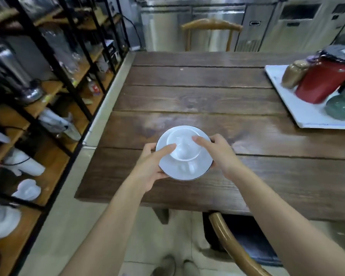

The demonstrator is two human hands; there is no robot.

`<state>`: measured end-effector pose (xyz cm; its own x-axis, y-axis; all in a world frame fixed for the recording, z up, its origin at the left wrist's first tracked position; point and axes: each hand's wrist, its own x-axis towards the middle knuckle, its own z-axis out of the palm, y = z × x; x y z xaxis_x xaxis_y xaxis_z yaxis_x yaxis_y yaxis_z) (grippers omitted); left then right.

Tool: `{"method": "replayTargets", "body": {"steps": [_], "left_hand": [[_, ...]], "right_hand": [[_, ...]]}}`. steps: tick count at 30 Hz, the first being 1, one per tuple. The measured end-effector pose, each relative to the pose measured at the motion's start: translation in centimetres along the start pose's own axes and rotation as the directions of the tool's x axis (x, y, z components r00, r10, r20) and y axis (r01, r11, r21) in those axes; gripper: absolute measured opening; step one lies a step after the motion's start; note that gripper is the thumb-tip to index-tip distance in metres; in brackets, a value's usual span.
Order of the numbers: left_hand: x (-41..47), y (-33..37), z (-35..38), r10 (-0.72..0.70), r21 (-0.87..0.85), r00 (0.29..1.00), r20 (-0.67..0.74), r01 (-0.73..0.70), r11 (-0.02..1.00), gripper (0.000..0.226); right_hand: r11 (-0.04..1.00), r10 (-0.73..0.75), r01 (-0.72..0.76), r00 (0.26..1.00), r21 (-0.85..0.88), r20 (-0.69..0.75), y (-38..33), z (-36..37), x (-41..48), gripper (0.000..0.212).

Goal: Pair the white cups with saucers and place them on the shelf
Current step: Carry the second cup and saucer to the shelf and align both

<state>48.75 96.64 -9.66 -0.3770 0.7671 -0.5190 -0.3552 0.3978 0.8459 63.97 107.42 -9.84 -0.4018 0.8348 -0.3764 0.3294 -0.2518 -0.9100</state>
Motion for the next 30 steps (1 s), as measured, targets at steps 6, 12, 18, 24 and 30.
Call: {"method": "replayTargets", "body": {"steps": [6, 12, 18, 24, 30], "left_hand": [[-6.0, -0.3, -8.8, 0.088, -0.089, 0.977, -0.195, -0.106, 0.990, 0.056], [-14.4, -1.4, -21.0, 0.130, -0.168, 0.906, -0.402, -0.212, 0.963, 0.053], [-25.2, -4.1, -36.0, 0.119, -0.181, 0.769, -0.628, -0.294, 0.939, 0.073], [-35.9, -8.0, -45.5, 0.037, -0.202, 0.540, -0.841, -0.376, 0.904, 0.048], [-43.2, -11.3, -52.4, -0.086, -0.236, 0.347, -0.934, -0.418, 0.877, 0.071]], "right_hand": [[0.995, -0.071, 0.082, 0.979, -0.050, 0.190, -2.5, 9.5, -3.2, 0.048], [0.981, -0.148, 0.182, 0.920, -0.062, 0.362, -5.2, 23.5, -9.1, 0.039], [0.967, -0.163, 0.247, 0.788, -0.062, 0.594, -6.6, 40.0, -17.6, 0.040], [0.947, -0.144, 0.317, 0.583, -0.060, 0.800, -6.6, 53.8, -26.3, 0.029], [0.926, -0.057, 0.364, 0.391, -0.097, 0.919, -5.7, 64.7, -32.7, 0.049]]}}
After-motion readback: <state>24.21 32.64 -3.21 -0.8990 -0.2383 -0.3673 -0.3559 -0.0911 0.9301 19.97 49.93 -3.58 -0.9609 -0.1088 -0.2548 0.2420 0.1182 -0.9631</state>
